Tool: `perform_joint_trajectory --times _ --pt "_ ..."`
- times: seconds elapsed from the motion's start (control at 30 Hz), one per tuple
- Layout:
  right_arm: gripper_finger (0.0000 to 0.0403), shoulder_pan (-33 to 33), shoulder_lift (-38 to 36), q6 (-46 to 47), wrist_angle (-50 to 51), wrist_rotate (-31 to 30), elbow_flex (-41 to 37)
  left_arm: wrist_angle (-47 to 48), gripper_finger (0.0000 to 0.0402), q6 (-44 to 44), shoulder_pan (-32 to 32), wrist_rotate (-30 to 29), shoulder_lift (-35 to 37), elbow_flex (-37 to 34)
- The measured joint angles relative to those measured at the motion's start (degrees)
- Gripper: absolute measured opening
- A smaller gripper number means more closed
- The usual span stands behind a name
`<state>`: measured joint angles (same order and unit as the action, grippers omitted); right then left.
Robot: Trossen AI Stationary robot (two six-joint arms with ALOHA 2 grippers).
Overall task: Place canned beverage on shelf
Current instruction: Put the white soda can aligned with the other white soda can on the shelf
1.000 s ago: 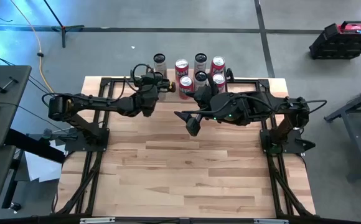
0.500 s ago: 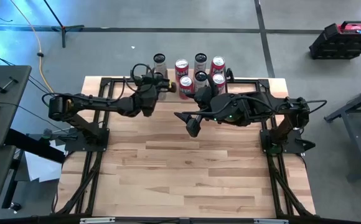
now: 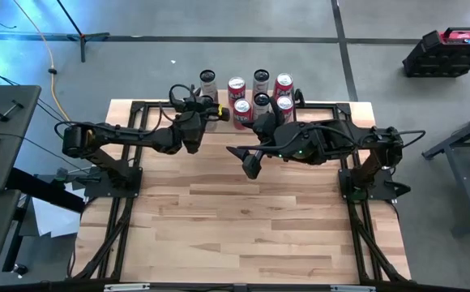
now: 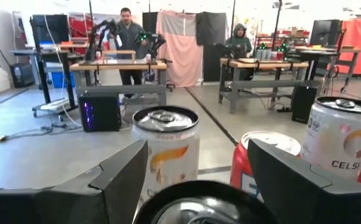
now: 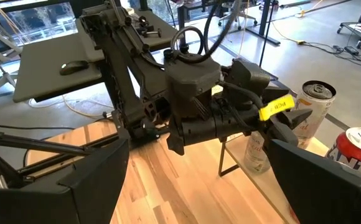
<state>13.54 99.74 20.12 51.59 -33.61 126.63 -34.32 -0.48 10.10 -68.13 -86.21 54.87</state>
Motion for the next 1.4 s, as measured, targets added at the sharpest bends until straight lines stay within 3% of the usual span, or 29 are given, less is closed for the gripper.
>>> perform_joint_trajectory --times 0.37,0.6,0.87,1.1,1.4 --pt "0.0369 0.0 0.0 0.0 0.0 0.0 0.0 -9.3 0.0266 10.7 -0.8 -0.6 0.0 0.0" --pt "0.0369 0.0 0.7 -0.1 0.0 -0.4 0.0 -9.7 0.0266 14.3 -1.3 -1.0 3.2 0.0" --pt "0.0369 0.0 3.2 -3.0 1.5 -2.0 0.0 -9.1 0.0266 22.0 -3.5 -2.3 11.1 0.0" --pt "0.0369 -0.1 6.5 -10.5 3.6 -8.1 0.0 -8.8 0.0266 30.7 -6.9 -7.0 20.7 0.0" --pt "0.0366 -3.3 12.8 -16.1 0.9 -8.0 0.0 -5.3 0.0266 40.5 -10.9 -13.8 30.7 0.0"
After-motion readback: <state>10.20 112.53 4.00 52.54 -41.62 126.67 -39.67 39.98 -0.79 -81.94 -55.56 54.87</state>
